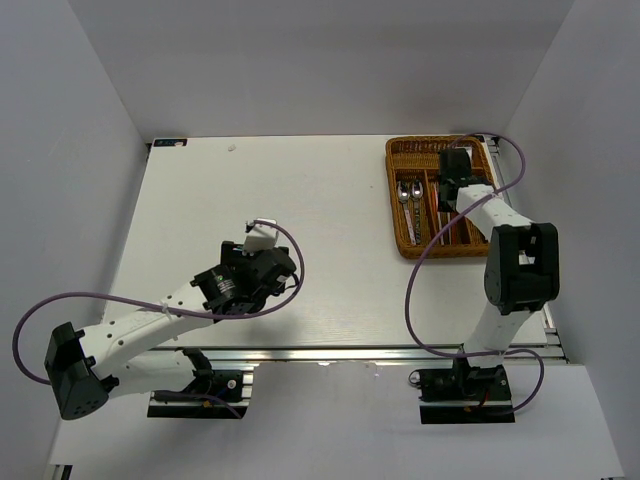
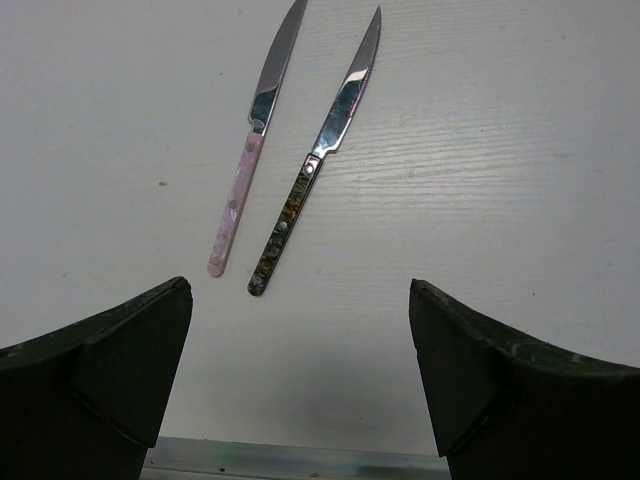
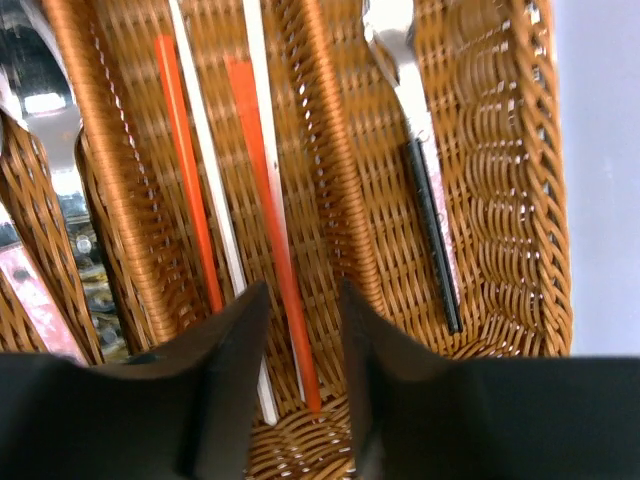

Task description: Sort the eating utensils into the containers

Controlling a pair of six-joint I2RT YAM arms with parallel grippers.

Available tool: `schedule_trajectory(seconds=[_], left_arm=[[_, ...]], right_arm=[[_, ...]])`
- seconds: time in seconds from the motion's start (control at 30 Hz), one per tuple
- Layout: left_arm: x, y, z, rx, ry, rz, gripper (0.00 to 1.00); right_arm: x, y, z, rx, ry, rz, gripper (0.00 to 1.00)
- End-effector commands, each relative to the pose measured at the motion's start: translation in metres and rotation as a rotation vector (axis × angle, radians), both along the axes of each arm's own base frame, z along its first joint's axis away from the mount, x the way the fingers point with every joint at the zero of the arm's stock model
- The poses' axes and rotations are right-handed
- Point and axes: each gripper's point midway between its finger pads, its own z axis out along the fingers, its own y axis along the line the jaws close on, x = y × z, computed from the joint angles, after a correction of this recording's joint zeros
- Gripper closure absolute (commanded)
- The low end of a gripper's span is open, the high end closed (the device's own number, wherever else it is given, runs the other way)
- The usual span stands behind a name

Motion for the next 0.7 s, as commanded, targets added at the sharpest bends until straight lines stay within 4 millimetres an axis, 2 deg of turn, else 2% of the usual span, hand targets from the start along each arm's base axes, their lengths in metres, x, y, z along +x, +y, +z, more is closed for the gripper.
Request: schedule_trajectory(seconds=[0.0, 0.07, 0.13, 0.17, 0.2, 0.23, 0.27, 0.3, 0.33, 0.37, 0.4, 0.43, 0.47, 0.5, 0.53, 0.57, 0.6, 0.63, 0.67], left_arm=[[0.004, -0.004, 0.007, -0.029, -0.026, -0.006, 0.02], [0.005, -0.008, 0.007, -0.035, -0.027, -0.019, 0.02], [0.007, -0.011, 0.003, -0.028, -0.024, -0.026, 0.02], [0.009, -0.015, 0.000, -0.032, -0.022, -0.032, 0.02], [0.014, -0.014, -0.007, -0.025, -0.003, -0.018, 0.02], [0.018, -0.014, -0.011, -0.029, 0.013, -0.009, 0.02], [0.024, -0.016, -0.013, -0.043, 0.023, -0.004, 0.02], [0.031, -0.014, -0.025, -0.060, 0.076, 0.011, 0.02], [0.037, -0.012, -0.030, -0.076, 0.101, 0.016, 0.02], [0.044, -0.009, -0.038, -0.085, 0.136, 0.018, 0.02], [0.047, -0.014, -0.052, -0.110, 0.217, 0.000, 0.02], [0.057, -0.001, -0.057, -0.116, 0.245, 0.048, 0.02], [0.059, 0.003, -0.062, -0.096, 0.278, 0.045, 0.02], [0.061, 0.004, -0.066, -0.080, 0.301, 0.043, 0.02], [0.069, 0.003, -0.069, -0.058, 0.321, 0.051, 0.02], [0.070, 0.005, -0.074, -0.033, 0.347, 0.046, 0.03], [0.073, 0.006, -0.076, -0.033, 0.361, 0.049, 0.05], [0.075, 0.001, -0.084, -0.037, 0.398, 0.034, 0.08], [0.075, 0.000, -0.088, -0.036, 0.416, 0.023, 0.18]], right_arm=[[0.006, 0.002, 0.015, 0.015, -0.022, -0.001, 0.58], [0.006, 0.005, 0.023, 0.040, -0.043, 0.002, 0.53], [0.006, 0.009, 0.043, 0.077, -0.091, 0.005, 0.50], [0.005, 0.017, 0.049, 0.115, -0.103, 0.026, 0.41], [0.003, 0.023, 0.069, 0.151, -0.152, 0.042, 0.29], [-0.001, 0.029, 0.075, 0.192, -0.172, 0.053, 0.11], [-0.005, 0.042, 0.081, 0.260, -0.187, 0.095, 0.11], [-0.010, 0.050, 0.109, 0.305, -0.265, 0.127, 0.11], [-0.020, 0.060, 0.106, 0.362, -0.271, 0.144, 0.11], [-0.028, 0.077, 0.112, 0.438, -0.285, 0.212, 0.11], [-0.040, 0.086, 0.135, 0.477, -0.352, 0.254, 0.11], [-0.044, 0.095, 0.145, 0.524, -0.395, 0.291, 0.11], [-0.059, 0.109, 0.134, 0.600, -0.367, 0.327, 0.11], [-0.071, 0.117, 0.149, 0.633, -0.412, 0.370, 0.11], [-0.076, 0.123, 0.154, 0.660, -0.437, 0.402, 0.11], [-0.086, 0.130, 0.144, 0.701, -0.407, 0.417, 0.11], [-0.094, 0.135, 0.149, 0.716, -0.423, 0.442, 0.11], [-0.099, 0.139, 0.148, 0.730, -0.422, 0.460, 0.11], [-0.103, 0.142, 0.147, 0.743, -0.418, 0.475, 0.11]])
